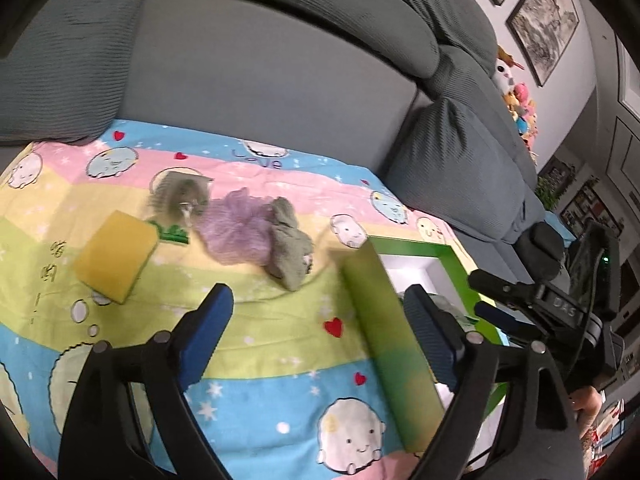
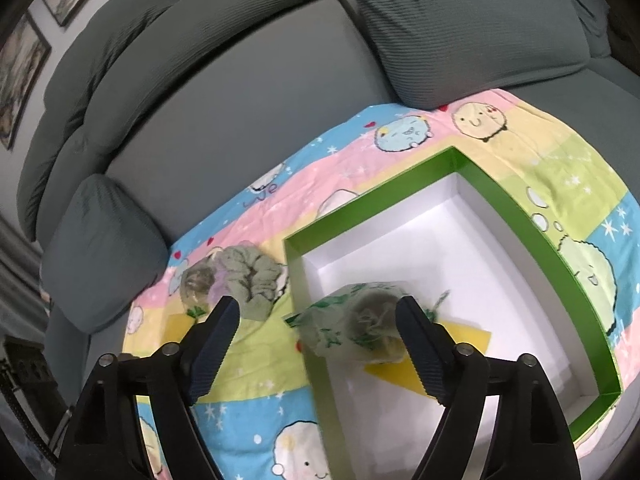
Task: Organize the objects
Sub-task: 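Move the right tool back toward the remaining yellow sponge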
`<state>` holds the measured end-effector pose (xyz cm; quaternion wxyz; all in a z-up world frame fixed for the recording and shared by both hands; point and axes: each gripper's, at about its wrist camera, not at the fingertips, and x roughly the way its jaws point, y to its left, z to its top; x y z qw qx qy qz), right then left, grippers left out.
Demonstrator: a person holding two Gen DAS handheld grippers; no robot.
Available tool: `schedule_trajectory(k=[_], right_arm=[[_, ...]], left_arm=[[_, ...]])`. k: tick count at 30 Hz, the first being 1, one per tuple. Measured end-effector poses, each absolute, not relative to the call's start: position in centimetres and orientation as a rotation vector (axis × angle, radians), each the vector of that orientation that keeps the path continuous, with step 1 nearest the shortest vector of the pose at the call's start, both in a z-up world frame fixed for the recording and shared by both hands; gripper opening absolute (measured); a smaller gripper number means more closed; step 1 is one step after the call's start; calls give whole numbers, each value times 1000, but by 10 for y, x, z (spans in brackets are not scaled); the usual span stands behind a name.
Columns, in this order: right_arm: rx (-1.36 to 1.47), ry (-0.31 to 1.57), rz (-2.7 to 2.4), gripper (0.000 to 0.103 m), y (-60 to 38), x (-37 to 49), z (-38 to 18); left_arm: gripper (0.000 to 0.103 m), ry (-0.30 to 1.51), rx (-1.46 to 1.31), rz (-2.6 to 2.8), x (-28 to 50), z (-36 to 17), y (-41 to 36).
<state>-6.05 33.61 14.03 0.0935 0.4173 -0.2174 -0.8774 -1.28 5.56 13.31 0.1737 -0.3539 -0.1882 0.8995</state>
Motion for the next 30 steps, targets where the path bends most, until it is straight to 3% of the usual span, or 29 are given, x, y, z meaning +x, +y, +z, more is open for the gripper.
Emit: schedule_trajectory(k=[9, 13, 20, 24, 30], right_arm=[[1165, -643, -2545, 87, 315, -57, 145], [1137, -631, -2546, 92, 305, -56, 146], [1106, -575, -2543, 92, 283, -53, 149], [1067, -535, -2534, 99, 266, -51, 151], [1064, -493, -2456, 101, 235, -52, 147]], left_arm=[[88, -577, -1048, 2601, -16, 123, 22], [97, -607, -1041, 2610, -14, 121, 8], [99, -637, -1050, 2628, -13, 115, -15], [100, -682, -1069, 2628, -14, 109, -29], [101, -750, -1086, 2635, -17, 102, -53]])
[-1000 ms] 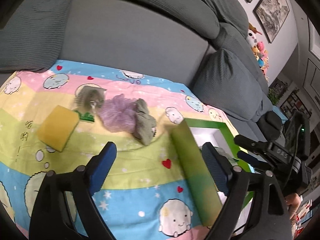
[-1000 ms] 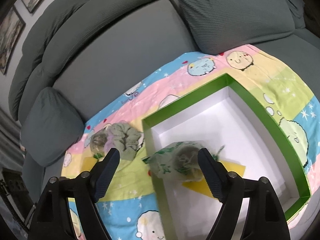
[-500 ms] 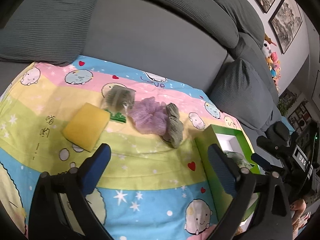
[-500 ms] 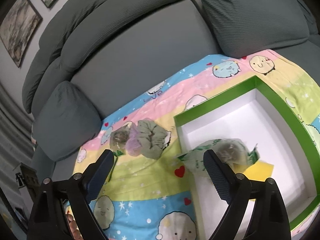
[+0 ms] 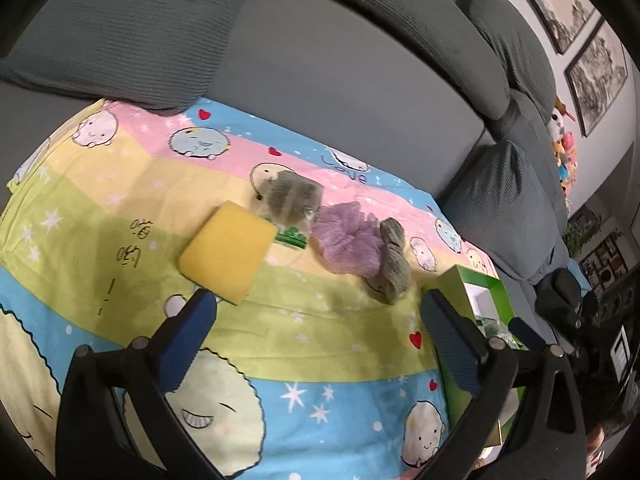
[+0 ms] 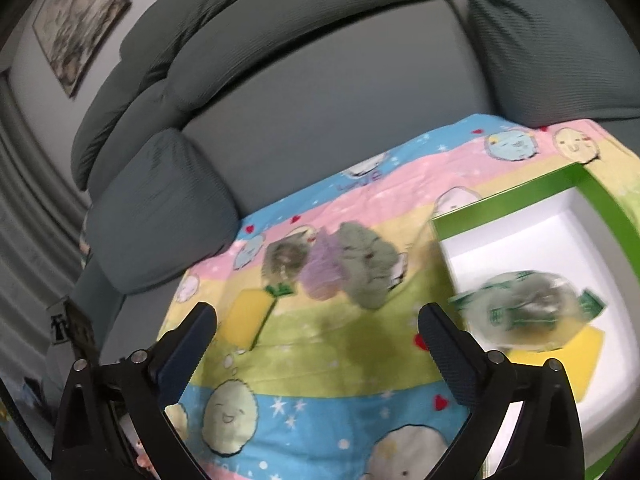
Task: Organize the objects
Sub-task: 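Move the right tool back toward the remaining yellow sponge, then grasp the second yellow sponge with the right tool and lift it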
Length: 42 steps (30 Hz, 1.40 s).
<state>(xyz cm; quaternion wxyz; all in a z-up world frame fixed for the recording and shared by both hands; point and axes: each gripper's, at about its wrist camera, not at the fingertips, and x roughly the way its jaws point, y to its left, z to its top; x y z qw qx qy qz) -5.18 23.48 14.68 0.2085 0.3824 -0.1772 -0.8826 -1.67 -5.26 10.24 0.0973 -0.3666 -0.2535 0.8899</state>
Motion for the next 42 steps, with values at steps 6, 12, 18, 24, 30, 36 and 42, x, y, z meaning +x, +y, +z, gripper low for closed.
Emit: schedule_trajectory(k=[6, 12, 18, 24, 30, 36, 42], right_arm=[[1114, -382, -2424, 101, 193, -53, 139], [1157, -287, -2405, 101, 153, -58, 137], [1209, -350, -2332, 101, 120, -74, 129], [1271, -285, -2322, 101, 79, -93, 120], [1325, -277, -2300, 101, 51, -110, 107], [1377, -248, -2282, 101, 31, -122, 90], [1423, -227, -2248, 101, 15, -132, 77]], left_arm=[[101, -786, -1118, 2642, -19, 95, -69], [101, -773, -1181, 2655, -22, 81, -86], [101, -871, -1215, 2627, -25, 63, -111], [101, -993, -1229, 2597, -31, 54, -133], [101, -1037, -1250, 2584, -37, 49, -144], [101, -1108, -1267, 2561, -42, 40, -155], [101, -1139, -1332, 2555, -49, 28, -162]])
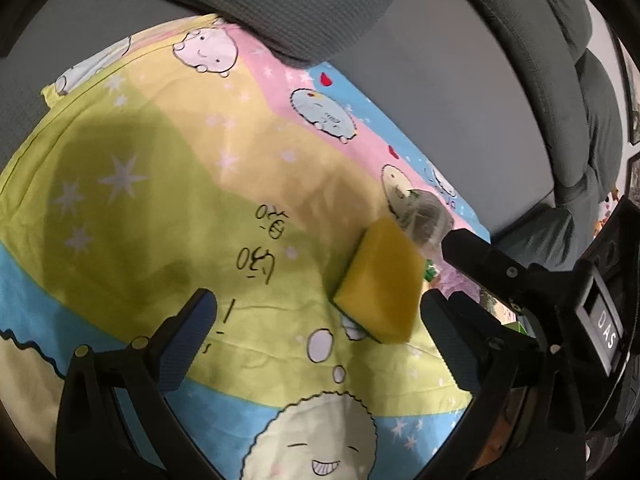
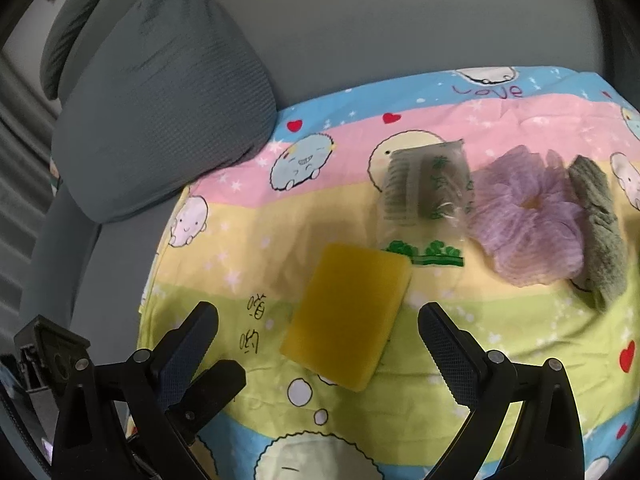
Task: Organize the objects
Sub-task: 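Grasp the second yellow sponge with the right tool and lift it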
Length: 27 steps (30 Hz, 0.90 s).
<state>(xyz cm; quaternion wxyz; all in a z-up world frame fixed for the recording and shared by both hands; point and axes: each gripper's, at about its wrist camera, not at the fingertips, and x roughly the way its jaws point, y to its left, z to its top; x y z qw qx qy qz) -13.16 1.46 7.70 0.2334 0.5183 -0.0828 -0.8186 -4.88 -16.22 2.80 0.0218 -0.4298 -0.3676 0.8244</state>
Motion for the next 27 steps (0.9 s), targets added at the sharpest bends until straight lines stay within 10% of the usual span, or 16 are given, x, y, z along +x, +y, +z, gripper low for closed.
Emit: schedule_trajectory(k=[20, 27], right_arm=[[1533, -332, -2304, 87, 40, -154, 53], [1585, -363, -2238, 78, 42, -161, 31]], left_arm=[[100, -1151, -1307, 2458, -61, 20, -151], [82, -1044, -1289, 2440, -71, 18, -131]])
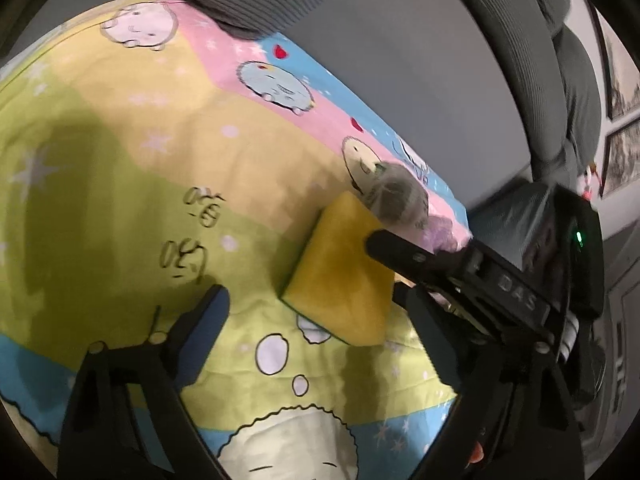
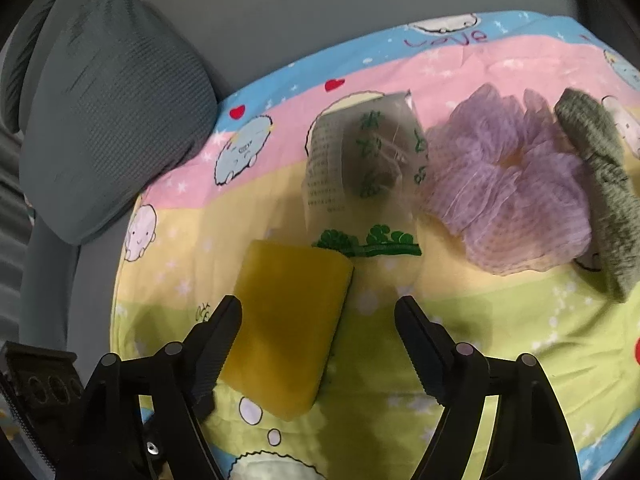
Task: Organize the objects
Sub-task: 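Grasp the second yellow sponge with the right tool and lift it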
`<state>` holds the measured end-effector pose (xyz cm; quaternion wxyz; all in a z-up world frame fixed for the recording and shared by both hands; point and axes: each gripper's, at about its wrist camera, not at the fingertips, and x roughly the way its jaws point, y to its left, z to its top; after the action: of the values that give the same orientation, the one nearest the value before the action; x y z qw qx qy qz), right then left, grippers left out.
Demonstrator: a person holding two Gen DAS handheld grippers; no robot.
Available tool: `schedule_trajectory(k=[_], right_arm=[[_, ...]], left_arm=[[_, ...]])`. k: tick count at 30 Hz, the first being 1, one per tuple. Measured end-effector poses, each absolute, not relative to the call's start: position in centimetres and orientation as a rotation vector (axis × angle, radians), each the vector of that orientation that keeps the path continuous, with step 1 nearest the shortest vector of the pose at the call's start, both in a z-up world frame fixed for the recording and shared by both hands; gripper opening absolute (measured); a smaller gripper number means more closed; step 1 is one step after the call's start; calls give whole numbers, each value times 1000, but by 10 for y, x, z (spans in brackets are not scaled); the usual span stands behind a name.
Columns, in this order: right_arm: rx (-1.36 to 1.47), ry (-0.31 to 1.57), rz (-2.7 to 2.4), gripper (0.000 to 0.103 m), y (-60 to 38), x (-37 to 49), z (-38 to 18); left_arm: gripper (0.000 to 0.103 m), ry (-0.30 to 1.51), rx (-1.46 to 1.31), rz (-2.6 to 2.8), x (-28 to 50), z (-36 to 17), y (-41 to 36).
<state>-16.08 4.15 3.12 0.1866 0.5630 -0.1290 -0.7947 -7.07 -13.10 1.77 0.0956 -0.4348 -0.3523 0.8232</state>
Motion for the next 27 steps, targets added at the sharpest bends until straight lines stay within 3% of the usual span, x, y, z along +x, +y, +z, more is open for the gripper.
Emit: schedule_trajectory(k=[5, 7, 10, 27], right_arm=[[1575, -329, -2240, 68, 38, -163, 25], [1565, -320, -2221, 57, 35, -161, 25], [1535, -273, -2219, 47, 28, -158, 26], [1413, -289, -2250, 46, 57, -132, 68]], left_arm=[[60, -976, -1299, 2484, -77, 12, -126], [42, -982, -1298, 2472, -79, 10, -126], [41, -955, -1302, 2476, -81, 9, -122], [40, -769, -1179, 2541, -53, 59, -82]])
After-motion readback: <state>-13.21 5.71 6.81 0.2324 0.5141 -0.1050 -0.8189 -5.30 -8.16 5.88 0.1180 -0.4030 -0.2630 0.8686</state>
